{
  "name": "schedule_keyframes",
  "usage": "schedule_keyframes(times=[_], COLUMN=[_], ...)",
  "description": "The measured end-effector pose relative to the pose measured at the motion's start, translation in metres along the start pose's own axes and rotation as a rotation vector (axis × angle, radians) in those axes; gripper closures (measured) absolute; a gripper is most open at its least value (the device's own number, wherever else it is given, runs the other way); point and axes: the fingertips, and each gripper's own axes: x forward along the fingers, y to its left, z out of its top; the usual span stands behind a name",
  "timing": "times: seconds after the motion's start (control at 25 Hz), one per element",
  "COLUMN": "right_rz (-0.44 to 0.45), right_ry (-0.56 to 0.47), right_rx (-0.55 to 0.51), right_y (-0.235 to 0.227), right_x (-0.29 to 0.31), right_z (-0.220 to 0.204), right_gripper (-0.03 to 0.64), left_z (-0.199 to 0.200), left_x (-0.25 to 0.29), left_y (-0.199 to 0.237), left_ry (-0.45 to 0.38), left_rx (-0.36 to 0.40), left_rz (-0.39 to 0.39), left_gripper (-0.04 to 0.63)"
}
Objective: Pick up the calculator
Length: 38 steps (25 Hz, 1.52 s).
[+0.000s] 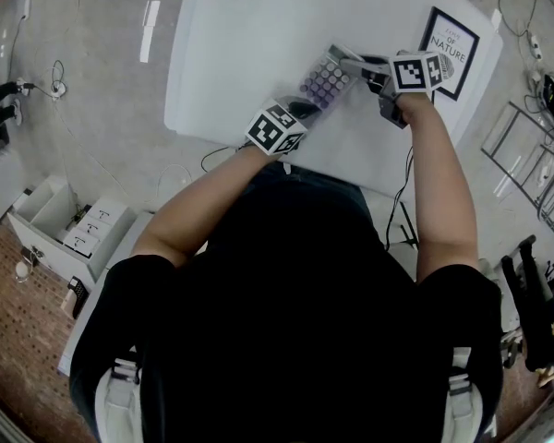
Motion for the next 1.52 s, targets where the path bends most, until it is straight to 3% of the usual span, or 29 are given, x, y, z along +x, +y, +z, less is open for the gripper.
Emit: schedule_keyframes(times=[0.4,0.72,1.08,1.52], right_rz=[-0.056,-0.1,-0.18,-0.206], right_ry=[-0.078,-0.201,-0.3,-0.434], right_rx=[-0.084,-0.118,-0.156,-0.173], right_y=[0.022,0.056,0.095,0.149], right_x=[-0.02,-0.063,-0.111,-0.161], right_z=[0.008,0.017,0.02,0.001], right_gripper=[0.506,0.506,0.507,0.507], left_z=[0.008,0.029,0.065,0.094], left_x=[-0.016,-0.059,-0.106,-0.166], left_y=[-0.012,-0.019,-0.035,-0.058], left_ry=[-0.014,-0.064,-0.116,-0.207], left_rx=[0.002,0.041,0.132,0.204], left_rz=[-0.046,-0.023,-0.009,0.011], left_gripper=[0.578,0.578,0.578,0.578])
